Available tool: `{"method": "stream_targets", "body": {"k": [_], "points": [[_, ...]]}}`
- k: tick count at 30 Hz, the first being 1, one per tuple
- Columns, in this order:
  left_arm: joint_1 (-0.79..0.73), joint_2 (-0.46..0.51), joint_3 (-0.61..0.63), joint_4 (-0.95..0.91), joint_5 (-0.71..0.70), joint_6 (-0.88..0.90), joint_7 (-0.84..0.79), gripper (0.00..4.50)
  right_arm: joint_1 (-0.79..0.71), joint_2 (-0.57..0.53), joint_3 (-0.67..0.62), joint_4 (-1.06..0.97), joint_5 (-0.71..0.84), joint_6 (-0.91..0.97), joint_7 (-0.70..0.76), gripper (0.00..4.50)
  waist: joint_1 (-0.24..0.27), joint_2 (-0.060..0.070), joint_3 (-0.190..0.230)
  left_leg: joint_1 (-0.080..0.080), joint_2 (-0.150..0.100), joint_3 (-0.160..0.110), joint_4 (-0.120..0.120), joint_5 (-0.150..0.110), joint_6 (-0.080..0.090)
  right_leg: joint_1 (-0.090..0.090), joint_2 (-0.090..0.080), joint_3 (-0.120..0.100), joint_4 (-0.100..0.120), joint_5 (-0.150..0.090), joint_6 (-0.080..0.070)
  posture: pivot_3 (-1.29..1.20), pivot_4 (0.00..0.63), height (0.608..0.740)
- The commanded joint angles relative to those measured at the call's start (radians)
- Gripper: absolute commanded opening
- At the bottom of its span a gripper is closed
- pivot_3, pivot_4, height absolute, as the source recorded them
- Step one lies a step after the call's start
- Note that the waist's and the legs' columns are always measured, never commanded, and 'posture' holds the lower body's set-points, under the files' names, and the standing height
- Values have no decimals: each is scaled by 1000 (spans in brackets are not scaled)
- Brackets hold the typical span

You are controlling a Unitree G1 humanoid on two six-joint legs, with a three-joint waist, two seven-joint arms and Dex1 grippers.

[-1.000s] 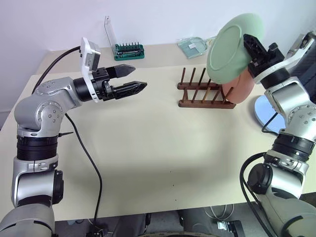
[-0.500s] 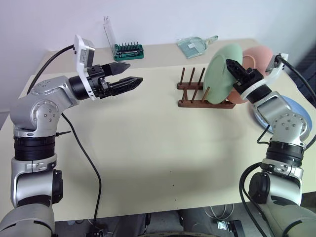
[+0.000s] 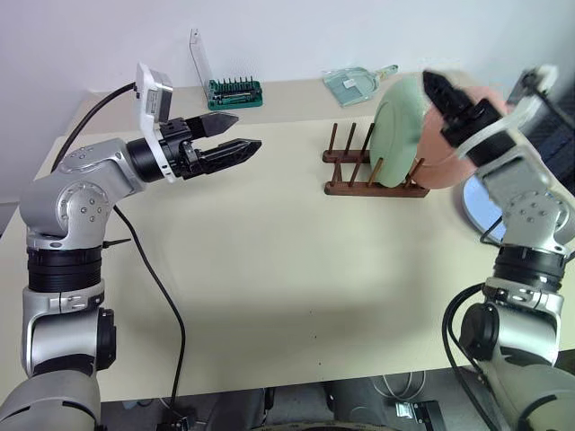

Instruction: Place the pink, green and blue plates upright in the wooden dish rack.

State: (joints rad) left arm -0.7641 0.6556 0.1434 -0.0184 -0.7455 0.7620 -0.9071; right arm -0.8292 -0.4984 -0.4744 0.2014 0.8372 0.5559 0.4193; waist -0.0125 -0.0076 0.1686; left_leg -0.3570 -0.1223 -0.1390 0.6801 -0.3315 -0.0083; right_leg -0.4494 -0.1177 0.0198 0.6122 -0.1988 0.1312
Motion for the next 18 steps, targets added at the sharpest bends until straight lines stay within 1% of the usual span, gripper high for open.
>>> {"method": "stream_targets", "body": {"k": [1, 3, 5, 8, 9, 10, 12, 14, 15, 16, 18], "points": [[-23, 8, 17, -30, -13, 2, -11, 4500, -34, -41, -25, 1, -24, -65, 28, 4483, 1, 0, 0, 0, 0, 0, 0, 0, 0, 0, 0, 0, 0, 0, 0, 0, 150, 740], [12, 42, -19, -96, -21, 14, -74, 4500, 25, -141, 49, -26, -105, -90, 163, 4483, 1, 0, 0, 0, 0, 0, 0, 0, 0, 0, 0, 0, 0, 0, 0, 0, 150, 740], [57, 67, -52, -168, -3, -16, -127, 4500, 94, -233, 71, -53, -99, -57, 307, 4483, 3, 0, 0, -1, 0, 0, 0, -1, 1, 0, 0, 0, 0, 0, 0, 0, 150, 740], [110, 79, -76, -214, -32, 7, -180, 4500, 235, -400, 11, -78, -32, 29, 515, 4483, 3, 0, 0, -1, 0, 1, -1, -1, 2, 1, 0, 0, -2, 0, 0, 0, 150, 740], [127, 65, -85, -233, -43, 16, -176, 4500, 315, -452, -18, -101, -23, 38, 599, 4483, 6, 0, 0, 0, 0, 1, 0, -1, 2, 1, 0, 0, -3, 0, 0, 0, 150, 740], [138, 54, -91, -245, -48, 19, -170, 4500, 367, -482, -35, -116, -19, 39, 652, 4483, 7, 0, 0, 0, 0, 0, 0, -1, 2, 2, 0, -1, -3, 0, 0, 0, 150, 740], [163, 19, -110, -278, -27, -22, -153, 4500, 442, -511, -78, -106, -17, 44, 686, 4483, 5, 0, 0, 2, 0, 0, 0, -1, 3, 4, 0, -1, -4, 0, 0, 0, 150, 740], [191, -26, -148, -307, 42, -107, -125, 4500, 575, -530, -128, -130, -66, -2, 738, 4483, 4, 0, 0, 4, 0, 1, 1, -2, 3, 6, 0, -1, -4, 0, 0, 0, 150, 740], [198, -37, -159, -312, 64, -130, -118, 4500, 618, -537, -139, -143, -82, -17, 756, 4483, 5, 0, 0, 4, 0, 1, 1, -2, 3, 7, 0, -1, -4, 0, 0, 0, 150, 740], [202, -54, -168, -317, 79, -154, -112, 4500, 652, -549, -127, -129, -130, -36, 739, 4483, 4, 1, 0, 4, 1, 1, 1, -2, 3, 7, 0, -1, -4, 0, 0, 0, 150, 740], [210, -77, -183, -324, 124, -234, -118, 4500, 664, -574, -53, -53, -244, -63, 672, 4483, 0, 1, 0, 4, 1, 3, 1, -2, 3, 6, 0, 0, -3, 0, 1, 0, 150, 740]]}}
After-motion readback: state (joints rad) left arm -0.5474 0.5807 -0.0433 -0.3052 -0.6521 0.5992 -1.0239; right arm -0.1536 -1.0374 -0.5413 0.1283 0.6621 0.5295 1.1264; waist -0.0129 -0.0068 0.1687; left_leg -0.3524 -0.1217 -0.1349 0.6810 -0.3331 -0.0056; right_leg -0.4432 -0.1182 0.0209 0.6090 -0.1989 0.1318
